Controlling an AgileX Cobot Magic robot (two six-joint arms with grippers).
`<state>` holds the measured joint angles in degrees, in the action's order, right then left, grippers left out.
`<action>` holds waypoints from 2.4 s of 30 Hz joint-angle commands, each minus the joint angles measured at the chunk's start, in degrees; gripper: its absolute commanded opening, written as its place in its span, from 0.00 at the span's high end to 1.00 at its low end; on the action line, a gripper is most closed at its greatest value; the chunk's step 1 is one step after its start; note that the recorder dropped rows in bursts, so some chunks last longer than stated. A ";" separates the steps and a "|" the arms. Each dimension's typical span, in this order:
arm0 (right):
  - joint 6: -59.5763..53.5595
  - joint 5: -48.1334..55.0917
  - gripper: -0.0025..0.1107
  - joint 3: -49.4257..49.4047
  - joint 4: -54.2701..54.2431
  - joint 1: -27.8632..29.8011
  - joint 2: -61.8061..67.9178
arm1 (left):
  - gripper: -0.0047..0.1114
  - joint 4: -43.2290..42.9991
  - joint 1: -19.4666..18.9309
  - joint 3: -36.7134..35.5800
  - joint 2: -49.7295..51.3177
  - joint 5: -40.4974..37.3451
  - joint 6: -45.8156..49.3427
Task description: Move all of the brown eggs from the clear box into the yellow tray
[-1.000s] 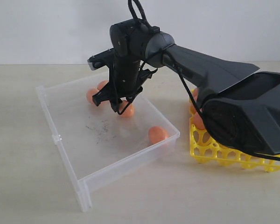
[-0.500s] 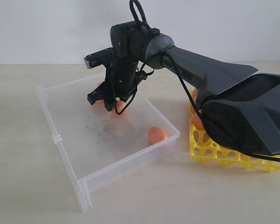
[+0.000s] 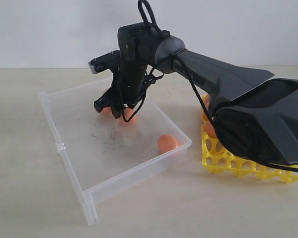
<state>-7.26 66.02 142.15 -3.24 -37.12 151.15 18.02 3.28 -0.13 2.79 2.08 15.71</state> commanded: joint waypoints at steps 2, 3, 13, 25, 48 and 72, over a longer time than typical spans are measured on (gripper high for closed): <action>-2.50 3.94 0.53 -0.90 0.98 0.02 1.31 | 0.93 0.26 0.16 0.13 0.23 0.90 0.26; -2.50 3.94 0.42 -0.90 0.96 0.02 1.31 | 0.93 0.26 0.16 0.13 0.23 0.90 0.26; -3.32 3.94 0.97 -0.90 2.20 0.02 -0.12 | 0.93 0.26 0.16 0.13 0.23 0.90 0.26; 0.99 -11.39 0.98 -0.90 3.79 0.02 -6.72 | 0.93 0.26 0.16 0.13 0.23 0.90 0.26; -30.61 -1.31 0.98 -1.01 -8.89 -0.08 -12.21 | 0.93 0.26 0.16 0.13 0.23 0.90 0.26; 18.78 -14.85 0.98 -1.01 45.70 -12.08 -12.81 | 0.93 0.26 0.16 0.13 0.23 0.90 0.26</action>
<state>3.96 52.87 141.07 38.37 -50.08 139.90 18.02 3.28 -0.13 2.79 2.08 15.71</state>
